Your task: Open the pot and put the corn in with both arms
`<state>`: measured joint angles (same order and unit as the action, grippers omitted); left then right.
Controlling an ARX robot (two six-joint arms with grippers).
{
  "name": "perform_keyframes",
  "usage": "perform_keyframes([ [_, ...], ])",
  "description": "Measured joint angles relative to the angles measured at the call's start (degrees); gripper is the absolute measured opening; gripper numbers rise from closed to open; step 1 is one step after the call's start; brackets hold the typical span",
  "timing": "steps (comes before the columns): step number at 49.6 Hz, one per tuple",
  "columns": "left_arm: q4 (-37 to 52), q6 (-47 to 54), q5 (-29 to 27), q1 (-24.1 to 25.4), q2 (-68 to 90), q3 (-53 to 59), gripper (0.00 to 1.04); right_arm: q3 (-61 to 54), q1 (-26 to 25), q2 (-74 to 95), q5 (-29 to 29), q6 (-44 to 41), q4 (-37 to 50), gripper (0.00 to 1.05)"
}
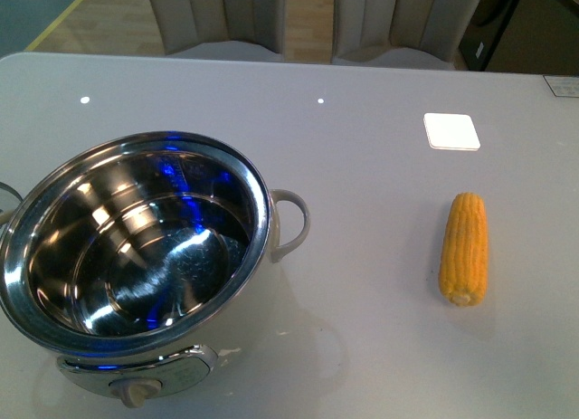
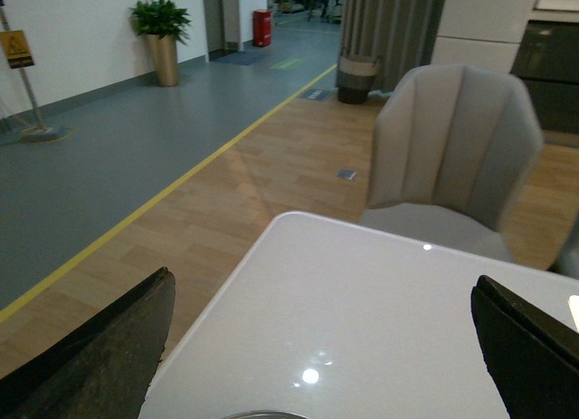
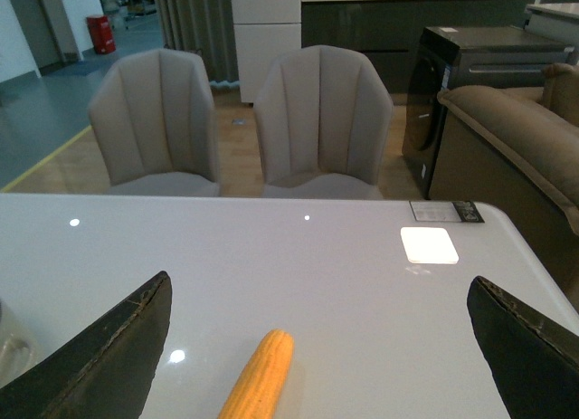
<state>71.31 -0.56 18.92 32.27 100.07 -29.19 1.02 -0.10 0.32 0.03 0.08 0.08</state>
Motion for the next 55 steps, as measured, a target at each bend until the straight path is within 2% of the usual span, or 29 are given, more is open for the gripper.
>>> perform_keyframes([
  [12,-10.08,-4.44,5.09,1.97,-24.13,9.14,0.97,0.00,0.00,0.00,-0.02,0.00,0.00,0.96],
  [16,-19.96,-2.32,11.91,2.08,-31.80,11.17,0.84,0.00,0.00,0.00,0.02,0.00,0.00,0.96],
  [18,-24.17,-1.46,11.98,0.39,-37.05,14.23,0.75,0.00,0.00,0.00,-0.04,0.00,0.00,0.96],
  [23,-28.06,-0.59,8.52,-4.11,-44.96,19.06,0.57,0.00,0.00,0.00,-0.02,0.00,0.00,0.96],
  [34,-33.18,-0.13,1.36,-11.30,-54.90,22.86,0.25,0.00,0.00,0.00,0.00,0.00,0.00,0.96],
  [39,-37.07,-0.20,-3.02,-15.58,-60.67,24.83,0.03,0.00,0.00,0.00,-0.02,0.00,0.00,0.96],
  [48,-42.38,0.02,-7.80,-20.74,-68.08,26.53,0.03,0.00,0.00,0.00,0.00,0.00,0.00,0.96],
  [55,-42.51,0.09,-10.51,-23.34,-70.53,28.44,0.03,0.00,0.00,0.00,-0.02,0.02,0.00,0.96],
])
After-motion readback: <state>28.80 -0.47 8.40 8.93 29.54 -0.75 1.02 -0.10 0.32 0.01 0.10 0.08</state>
